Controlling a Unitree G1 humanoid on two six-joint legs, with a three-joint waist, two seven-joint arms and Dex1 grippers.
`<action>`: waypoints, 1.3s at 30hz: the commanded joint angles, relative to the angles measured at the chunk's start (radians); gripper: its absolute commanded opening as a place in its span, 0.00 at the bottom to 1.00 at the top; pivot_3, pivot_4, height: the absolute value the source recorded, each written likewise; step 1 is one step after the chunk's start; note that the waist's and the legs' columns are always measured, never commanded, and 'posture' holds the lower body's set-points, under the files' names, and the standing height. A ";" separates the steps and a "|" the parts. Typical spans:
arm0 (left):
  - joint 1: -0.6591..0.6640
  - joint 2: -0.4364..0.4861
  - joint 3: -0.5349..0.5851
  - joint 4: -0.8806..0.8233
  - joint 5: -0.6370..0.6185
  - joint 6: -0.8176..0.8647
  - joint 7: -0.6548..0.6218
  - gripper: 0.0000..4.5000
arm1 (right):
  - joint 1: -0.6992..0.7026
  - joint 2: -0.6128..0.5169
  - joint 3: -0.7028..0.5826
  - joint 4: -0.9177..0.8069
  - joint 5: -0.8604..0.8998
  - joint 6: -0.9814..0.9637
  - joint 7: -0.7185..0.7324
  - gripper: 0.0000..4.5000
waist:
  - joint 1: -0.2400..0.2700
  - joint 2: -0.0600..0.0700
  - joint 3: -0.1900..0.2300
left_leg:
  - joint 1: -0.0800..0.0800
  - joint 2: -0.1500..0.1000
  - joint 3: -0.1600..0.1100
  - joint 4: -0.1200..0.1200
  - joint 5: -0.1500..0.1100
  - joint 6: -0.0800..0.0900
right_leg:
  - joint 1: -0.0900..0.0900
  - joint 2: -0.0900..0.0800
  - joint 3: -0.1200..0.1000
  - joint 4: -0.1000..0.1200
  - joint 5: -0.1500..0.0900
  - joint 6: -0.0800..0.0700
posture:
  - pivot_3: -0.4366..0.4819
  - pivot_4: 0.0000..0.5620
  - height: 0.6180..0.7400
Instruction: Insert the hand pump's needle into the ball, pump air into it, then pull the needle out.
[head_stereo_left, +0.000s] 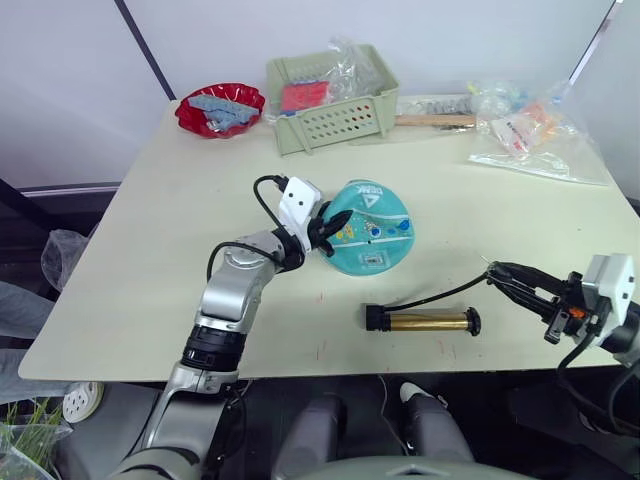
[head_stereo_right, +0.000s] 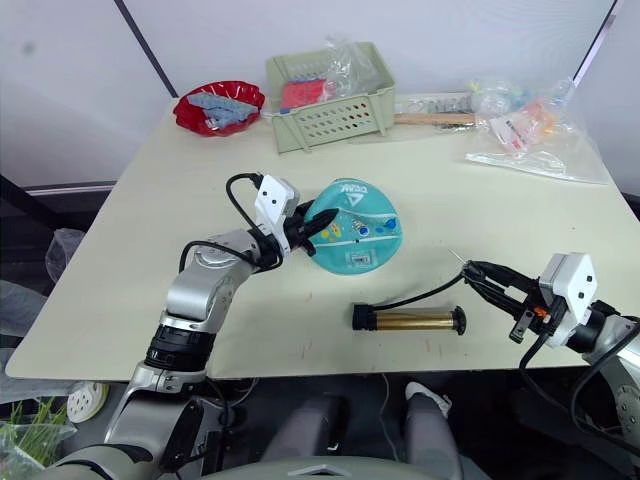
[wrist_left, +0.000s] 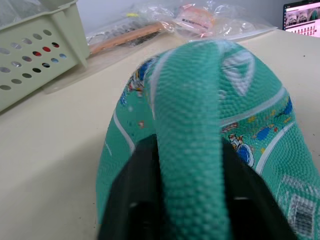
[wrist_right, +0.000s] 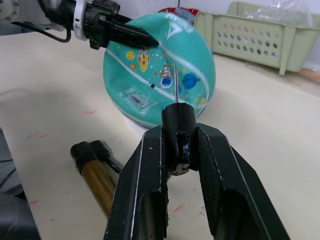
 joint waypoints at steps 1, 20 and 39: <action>0.000 -0.003 0.008 -0.043 0.005 -0.008 0.016 0.04 | -0.017 -0.025 -0.002 -0.057 0.017 0.043 -0.025 0.07 | 0.000 0.000 0.000 | 0.000 0.000 0.000 0.000 0.000 0.000 | 0.000 0.000 0.000 0.000 0.000 0.000 | 0.48 0.27 1.00; 0.005 -0.058 -0.014 -0.001 0.039 -0.062 0.030 0.00 | -0.556 -0.260 0.251 -0.033 0.075 0.642 -0.122 0.07 | 0.001 0.000 0.000 | -0.001 0.000 0.000 0.001 0.000 0.000 | 0.000 -0.001 0.000 0.000 0.000 0.000 | 0.48 0.27 1.00; -0.008 -0.083 -0.047 0.053 0.080 -0.114 0.008 0.00 | -1.084 -0.270 0.711 0.251 -0.163 0.719 0.188 0.07 | 0.006 0.000 0.000 | -0.011 -0.002 -0.003 0.003 0.002 -0.004 | -0.008 -0.003 -0.004 0.000 0.001 0.000 | 0.48 0.27 1.00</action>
